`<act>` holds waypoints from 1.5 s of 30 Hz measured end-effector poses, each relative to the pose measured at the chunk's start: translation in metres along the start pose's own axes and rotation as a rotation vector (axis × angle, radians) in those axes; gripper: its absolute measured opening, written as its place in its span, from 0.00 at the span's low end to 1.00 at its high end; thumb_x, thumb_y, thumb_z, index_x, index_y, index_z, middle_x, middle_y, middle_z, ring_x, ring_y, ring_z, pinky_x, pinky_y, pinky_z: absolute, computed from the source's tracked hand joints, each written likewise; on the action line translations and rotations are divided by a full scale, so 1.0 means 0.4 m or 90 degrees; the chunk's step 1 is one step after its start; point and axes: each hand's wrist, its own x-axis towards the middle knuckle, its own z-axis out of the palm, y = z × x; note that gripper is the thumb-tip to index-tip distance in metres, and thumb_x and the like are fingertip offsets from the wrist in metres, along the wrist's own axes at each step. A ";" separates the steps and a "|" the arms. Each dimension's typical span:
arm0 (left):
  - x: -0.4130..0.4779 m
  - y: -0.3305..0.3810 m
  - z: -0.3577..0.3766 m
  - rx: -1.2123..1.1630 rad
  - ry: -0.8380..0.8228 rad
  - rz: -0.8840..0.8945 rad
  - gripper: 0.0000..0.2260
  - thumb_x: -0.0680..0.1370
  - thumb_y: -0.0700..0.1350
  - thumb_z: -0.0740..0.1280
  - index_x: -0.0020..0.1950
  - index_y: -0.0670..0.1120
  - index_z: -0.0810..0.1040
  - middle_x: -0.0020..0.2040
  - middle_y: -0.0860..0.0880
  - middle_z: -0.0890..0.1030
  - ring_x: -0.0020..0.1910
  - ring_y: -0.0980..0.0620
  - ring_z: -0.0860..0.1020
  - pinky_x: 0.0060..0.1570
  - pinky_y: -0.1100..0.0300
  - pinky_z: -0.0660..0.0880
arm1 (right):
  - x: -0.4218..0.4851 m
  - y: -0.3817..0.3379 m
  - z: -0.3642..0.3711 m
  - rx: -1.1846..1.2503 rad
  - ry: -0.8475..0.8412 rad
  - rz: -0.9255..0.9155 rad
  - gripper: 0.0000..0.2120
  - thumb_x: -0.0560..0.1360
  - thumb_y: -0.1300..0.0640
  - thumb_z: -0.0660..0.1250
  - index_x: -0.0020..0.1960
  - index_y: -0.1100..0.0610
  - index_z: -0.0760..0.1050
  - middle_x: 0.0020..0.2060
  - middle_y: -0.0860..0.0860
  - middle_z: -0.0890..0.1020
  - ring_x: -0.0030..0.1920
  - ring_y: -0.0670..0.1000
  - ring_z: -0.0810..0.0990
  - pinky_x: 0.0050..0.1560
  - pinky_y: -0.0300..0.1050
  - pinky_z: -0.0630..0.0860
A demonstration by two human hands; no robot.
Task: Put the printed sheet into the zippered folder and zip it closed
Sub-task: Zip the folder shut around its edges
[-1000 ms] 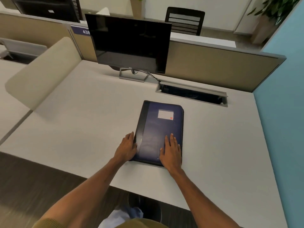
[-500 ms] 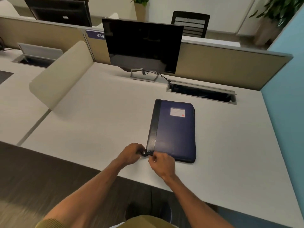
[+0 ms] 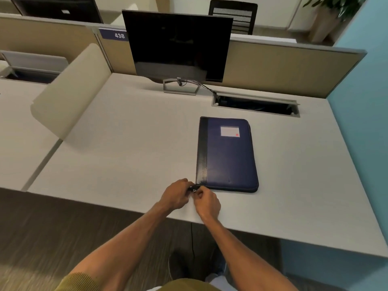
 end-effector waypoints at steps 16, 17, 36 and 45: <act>0.007 0.005 0.008 0.191 0.082 0.007 0.22 0.78 0.38 0.66 0.71 0.52 0.82 0.58 0.48 0.84 0.59 0.44 0.78 0.51 0.50 0.77 | 0.035 0.034 -0.053 -0.124 0.138 0.062 0.05 0.78 0.50 0.72 0.45 0.50 0.79 0.35 0.46 0.82 0.33 0.46 0.78 0.37 0.42 0.79; 0.008 0.003 0.007 0.201 0.081 0.002 0.22 0.78 0.39 0.66 0.71 0.52 0.82 0.58 0.48 0.84 0.60 0.44 0.78 0.52 0.50 0.77 | 0.039 0.048 -0.061 -0.118 0.154 0.079 0.06 0.78 0.51 0.72 0.44 0.50 0.79 0.34 0.46 0.81 0.32 0.45 0.78 0.36 0.43 0.80; 0.096 0.077 0.087 0.188 0.036 0.029 0.40 0.85 0.53 0.64 0.86 0.59 0.39 0.64 0.43 0.71 0.44 0.45 0.78 0.42 0.52 0.82 | 0.040 0.123 -0.060 -0.081 0.182 0.054 0.07 0.80 0.49 0.70 0.44 0.51 0.78 0.35 0.46 0.82 0.32 0.45 0.78 0.34 0.41 0.78; 0.097 0.076 0.073 0.190 -0.020 0.042 0.40 0.86 0.53 0.64 0.86 0.57 0.36 0.72 0.40 0.67 0.53 0.45 0.82 0.54 0.53 0.83 | 0.020 0.113 -0.044 -0.091 0.172 -0.057 0.05 0.78 0.48 0.73 0.48 0.49 0.83 0.37 0.44 0.85 0.32 0.44 0.80 0.37 0.34 0.72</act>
